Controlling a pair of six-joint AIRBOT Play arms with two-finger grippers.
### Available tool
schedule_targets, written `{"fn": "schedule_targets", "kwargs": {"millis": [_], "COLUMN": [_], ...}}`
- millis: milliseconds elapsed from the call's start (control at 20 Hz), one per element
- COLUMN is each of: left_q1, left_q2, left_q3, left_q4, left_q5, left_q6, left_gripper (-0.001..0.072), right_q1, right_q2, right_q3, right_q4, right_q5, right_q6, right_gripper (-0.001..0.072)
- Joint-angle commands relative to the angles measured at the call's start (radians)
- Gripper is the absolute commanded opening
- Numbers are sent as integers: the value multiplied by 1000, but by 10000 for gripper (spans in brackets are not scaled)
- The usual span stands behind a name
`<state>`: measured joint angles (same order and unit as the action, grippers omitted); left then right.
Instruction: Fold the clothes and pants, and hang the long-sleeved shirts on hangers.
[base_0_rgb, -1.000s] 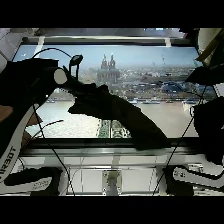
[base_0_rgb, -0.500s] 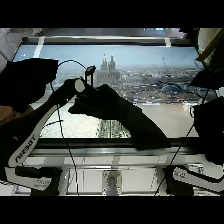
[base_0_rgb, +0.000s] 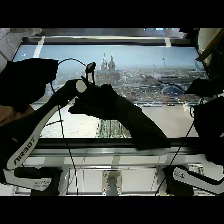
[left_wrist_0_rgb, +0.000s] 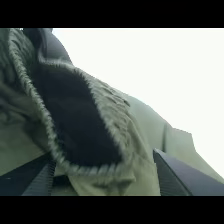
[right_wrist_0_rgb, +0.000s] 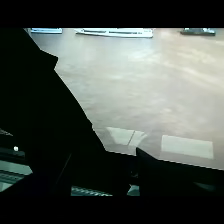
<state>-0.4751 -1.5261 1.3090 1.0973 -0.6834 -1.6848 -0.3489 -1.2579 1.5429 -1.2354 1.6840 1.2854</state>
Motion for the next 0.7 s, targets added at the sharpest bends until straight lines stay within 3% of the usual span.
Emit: {"fn": "schedule_targets", "kwargs": {"millis": [0,200,300,350,400,450,650], "left_q1": [-1,-6,-13,-14,-14,-13,88], "left_q2": [37,2,-33,-48,-60,-64,7], "left_q3": [1,0,0,0,0,1,2], "left_q4": [4,1,-19,-38,-60,-53,-51], "left_q5": [-11,-68,-49,-34,-18,-3,44], "left_q6": [1,-4,-8,-11,-10,-4,28], "left_gripper": [714,711,663,499,237,41,31], "right_q1": [-1,-1,-1,-1,-1,-4,-64], "right_q2": [1,1,1,1,1,1,3], "right_q3": [-19,-19,-19,-19,-19,-19,-105], "right_q4": [-1,1,1,1,0,-3,0], "right_q5": [-4,-19,-19,-20,-21,-30,-6], "right_q6": [-10,-15,-15,-16,-24,-27,-38], "right_gripper": [437,436,436,436,436,436,436]}}
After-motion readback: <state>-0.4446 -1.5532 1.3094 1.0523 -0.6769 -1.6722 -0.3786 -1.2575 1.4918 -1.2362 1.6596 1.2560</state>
